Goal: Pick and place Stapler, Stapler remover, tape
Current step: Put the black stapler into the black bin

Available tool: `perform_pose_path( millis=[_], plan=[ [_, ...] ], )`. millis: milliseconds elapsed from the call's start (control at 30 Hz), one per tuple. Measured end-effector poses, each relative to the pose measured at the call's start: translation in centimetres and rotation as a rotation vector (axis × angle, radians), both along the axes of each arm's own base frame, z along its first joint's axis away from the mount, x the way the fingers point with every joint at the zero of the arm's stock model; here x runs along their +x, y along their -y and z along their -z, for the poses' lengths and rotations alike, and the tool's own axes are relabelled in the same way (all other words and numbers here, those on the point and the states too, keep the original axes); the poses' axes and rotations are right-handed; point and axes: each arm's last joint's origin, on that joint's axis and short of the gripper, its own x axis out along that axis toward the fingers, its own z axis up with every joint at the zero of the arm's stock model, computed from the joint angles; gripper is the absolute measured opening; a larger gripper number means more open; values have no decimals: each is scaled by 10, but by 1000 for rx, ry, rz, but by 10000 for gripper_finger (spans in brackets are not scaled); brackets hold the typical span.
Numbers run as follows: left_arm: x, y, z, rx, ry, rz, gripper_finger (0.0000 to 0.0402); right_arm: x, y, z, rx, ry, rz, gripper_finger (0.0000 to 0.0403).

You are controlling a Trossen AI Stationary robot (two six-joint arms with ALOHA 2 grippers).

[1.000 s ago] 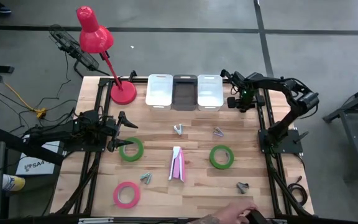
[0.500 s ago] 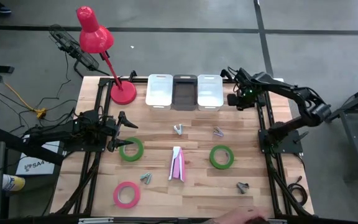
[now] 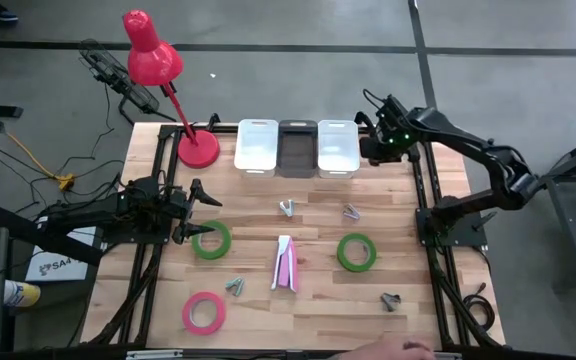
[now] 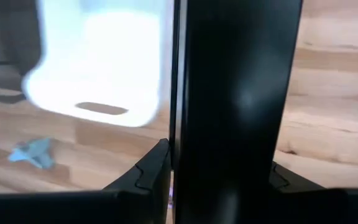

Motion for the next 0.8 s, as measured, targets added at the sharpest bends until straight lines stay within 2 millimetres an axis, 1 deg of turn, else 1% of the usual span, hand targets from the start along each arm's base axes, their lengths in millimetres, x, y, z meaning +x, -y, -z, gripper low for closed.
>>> perform_pose_path(
  millis=[133, 267, 367, 533, 800],
  plan=[
    [0, 0, 0, 0, 0, 0, 356, 6, 1, -13, -33, 31, -6, 125],
    [0, 0, 0, 0, 0, 0, 356, 16, 4, -19, -44, 51, -13, 125],
    [0, 0, 0, 0, 0, 3, 356, 28, 11, -21, -59, 73, -32, 125],
    [0, 0, 0, 0, 0, 3, 356, 58, 26, -24, -79, 108, -100, 125],
    [0, 0, 0, 0, 0, 3, 356, 116, 53, -18, -84, 116, -218, 125]
  ],
)
